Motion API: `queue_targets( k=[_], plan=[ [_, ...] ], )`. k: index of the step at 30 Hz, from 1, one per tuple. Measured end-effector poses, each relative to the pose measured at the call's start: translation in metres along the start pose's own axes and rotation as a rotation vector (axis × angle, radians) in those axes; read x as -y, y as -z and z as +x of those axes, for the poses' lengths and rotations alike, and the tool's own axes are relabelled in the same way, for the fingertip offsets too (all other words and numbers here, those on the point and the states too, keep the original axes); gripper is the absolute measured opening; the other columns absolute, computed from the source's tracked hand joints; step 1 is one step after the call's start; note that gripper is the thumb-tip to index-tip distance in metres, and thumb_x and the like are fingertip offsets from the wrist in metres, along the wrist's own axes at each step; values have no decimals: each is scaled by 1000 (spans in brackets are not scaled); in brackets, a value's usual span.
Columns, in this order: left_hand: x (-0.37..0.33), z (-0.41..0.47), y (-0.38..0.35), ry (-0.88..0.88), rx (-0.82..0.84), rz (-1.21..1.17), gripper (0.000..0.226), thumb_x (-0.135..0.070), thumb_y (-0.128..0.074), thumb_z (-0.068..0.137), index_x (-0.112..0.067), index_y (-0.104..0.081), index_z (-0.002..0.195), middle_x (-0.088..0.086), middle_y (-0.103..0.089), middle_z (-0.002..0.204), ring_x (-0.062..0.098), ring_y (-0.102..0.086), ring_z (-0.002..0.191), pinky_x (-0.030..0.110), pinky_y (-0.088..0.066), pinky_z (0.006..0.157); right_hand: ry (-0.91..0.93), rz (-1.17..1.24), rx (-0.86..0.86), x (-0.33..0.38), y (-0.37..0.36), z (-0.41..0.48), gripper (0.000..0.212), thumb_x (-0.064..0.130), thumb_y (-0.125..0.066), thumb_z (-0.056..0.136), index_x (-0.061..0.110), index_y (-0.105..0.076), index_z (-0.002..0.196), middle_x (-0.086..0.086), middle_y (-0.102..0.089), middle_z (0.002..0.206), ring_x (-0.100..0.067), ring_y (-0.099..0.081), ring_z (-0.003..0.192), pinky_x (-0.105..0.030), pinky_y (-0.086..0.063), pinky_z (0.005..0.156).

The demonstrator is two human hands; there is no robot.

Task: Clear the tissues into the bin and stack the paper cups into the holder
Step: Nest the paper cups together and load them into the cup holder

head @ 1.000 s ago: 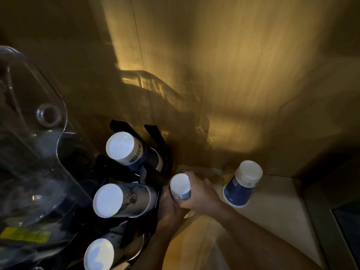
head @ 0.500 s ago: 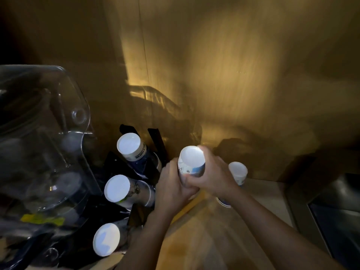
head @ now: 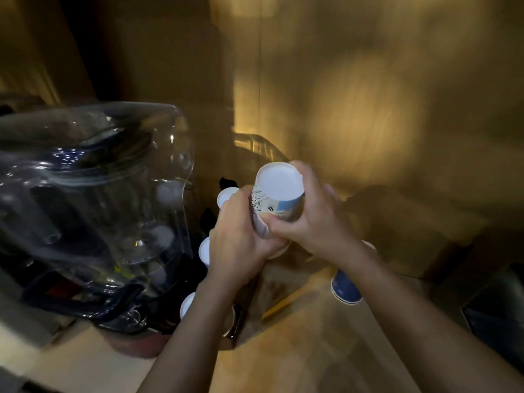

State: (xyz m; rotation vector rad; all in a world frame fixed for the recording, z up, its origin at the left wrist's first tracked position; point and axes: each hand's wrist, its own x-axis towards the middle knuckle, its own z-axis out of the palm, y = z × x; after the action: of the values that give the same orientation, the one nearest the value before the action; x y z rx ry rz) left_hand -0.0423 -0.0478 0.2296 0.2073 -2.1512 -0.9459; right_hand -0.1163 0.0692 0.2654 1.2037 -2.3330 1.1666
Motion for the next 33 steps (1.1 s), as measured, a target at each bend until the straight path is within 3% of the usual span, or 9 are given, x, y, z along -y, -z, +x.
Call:
queue_targets(
  k=[3, 9, 13, 17, 19, 20, 22, 24, 33],
  plan=[
    [10, -2, 22, 4, -55, 55, 66, -59, -63, 58, -38, -36, 115, -25, -46, 97, 7, -50, 96, 27, -44, 68, 83, -5, 2, 23, -11, 11, 78, 50, -64, 60, 20, -34, 125, -2, -58, 114, -6, -39, 87, -34, -33, 82],
    [39, -10, 47, 126, -74, -27, 69, -47, -71, 62, -38, -36, 121, -18, -56, 109, 10, -57, 103, 42, -55, 80, 141, -24, 40, 38, -47, 22, 78, 44, -73, 66, 15, -33, 127, -7, -60, 117, -25, -53, 99, -40, -33, 88],
    [58, -24, 45, 151, -73, -77, 81, -34, -72, 73, -39, -19, 134, -3, -54, 123, 10, -58, 107, 39, -54, 87, 165, -85, 77, 31, -71, 21, 78, 44, -71, 68, 13, -31, 127, -8, -59, 119, -27, -55, 103, -41, -33, 87],
    [72, -35, 38, 150, -42, -38, 90, -23, -68, 82, -60, -5, 134, -3, -43, 137, 0, -48, 116, 29, -47, 90, 143, -119, 156, 18, -93, 16, 77, 46, -65, 72, 19, -24, 131, -8, -57, 121, -27, -56, 103, -43, -34, 87],
    [78, -39, 36, 150, -5, 66, 80, -23, -65, 83, -55, -14, 137, -8, -41, 130, -9, -47, 105, 18, -42, 80, 145, -137, 202, 10, -105, 10, 72, 44, -63, 76, 25, -22, 132, -11, -55, 122, -28, -54, 102, -41, -35, 85],
    [83, -41, 35, 157, 8, 130, 71, -24, -63, 84, -47, -23, 137, -7, -42, 128, -5, -49, 104, 17, -42, 77, 152, -147, 217, 5, -109, 7, 65, 43, -62, 78, 25, -27, 129, -12, -54, 121, -27, -53, 102, -38, -34, 83],
    [93, -46, 32, 182, 50, 292, 54, -26, -61, 85, -26, -40, 134, 7, -44, 135, 18, -50, 116, 33, -50, 83, 189, -190, 257, -7, -117, 0, 43, 39, -60, 83, 18, -46, 118, -10, -54, 115, -26, -53, 99, -34, -32, 79],
    [99, -52, 29, 216, 112, 428, 49, -29, -62, 85, -12, -50, 129, 17, -42, 141, 31, -42, 128, 43, -45, 97, 223, -263, 337, -19, -123, -6, 30, 33, -55, 87, 14, -57, 112, -9, -56, 110, -27, -53, 96, -36, -34, 77],
    [92, -46, 26, 227, 166, 544, 45, -29, -59, 87, -11, -51, 128, 17, -51, 135, 31, -47, 122, 42, -44, 94, 281, -385, 401, -25, -122, -10, 34, 28, -47, 91, 17, -50, 123, -10, -56, 115, -25, -49, 105, -42, -36, 87]
  ],
)
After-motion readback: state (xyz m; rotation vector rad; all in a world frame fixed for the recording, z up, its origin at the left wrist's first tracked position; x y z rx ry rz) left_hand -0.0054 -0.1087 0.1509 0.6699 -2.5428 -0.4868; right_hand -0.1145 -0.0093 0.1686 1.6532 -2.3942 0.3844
